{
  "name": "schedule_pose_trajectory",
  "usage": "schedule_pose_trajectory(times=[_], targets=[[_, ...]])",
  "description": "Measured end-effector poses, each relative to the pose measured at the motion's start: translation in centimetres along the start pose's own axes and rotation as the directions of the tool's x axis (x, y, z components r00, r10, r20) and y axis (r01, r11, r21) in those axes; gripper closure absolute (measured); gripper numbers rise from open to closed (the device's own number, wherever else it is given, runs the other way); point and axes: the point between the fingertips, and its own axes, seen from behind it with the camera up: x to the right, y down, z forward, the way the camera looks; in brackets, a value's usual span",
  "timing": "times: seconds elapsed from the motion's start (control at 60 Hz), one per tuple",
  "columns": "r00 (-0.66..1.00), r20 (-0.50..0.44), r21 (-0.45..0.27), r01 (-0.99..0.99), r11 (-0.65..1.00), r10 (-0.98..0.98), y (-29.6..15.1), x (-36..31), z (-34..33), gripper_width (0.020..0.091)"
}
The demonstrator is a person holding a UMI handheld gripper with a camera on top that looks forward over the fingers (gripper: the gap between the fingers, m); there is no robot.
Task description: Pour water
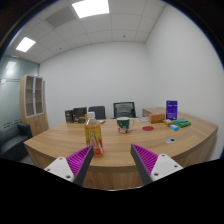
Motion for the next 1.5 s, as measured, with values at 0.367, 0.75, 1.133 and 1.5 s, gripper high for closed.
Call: schedule_pose_trajectory(times=[0.367,0.75,1.133,1.5], targets=[[0.996,0.063,0.01,0.061,0.998,-0.062,-0.7,-7.6,14.9,0.0284],[0.995,0.002,-0.028,0.102,0.994,-0.102,-0.1,-8.2,21.4,0.0638],[0.993,0.088,-0.073,-0.074,0.995,0.081,-3.6,-5.6,24.4,0.0665],[0.528,0.163,0.011,-0.846,0.533,0.834,-12.9,-2.2,35.6,0.0665]])
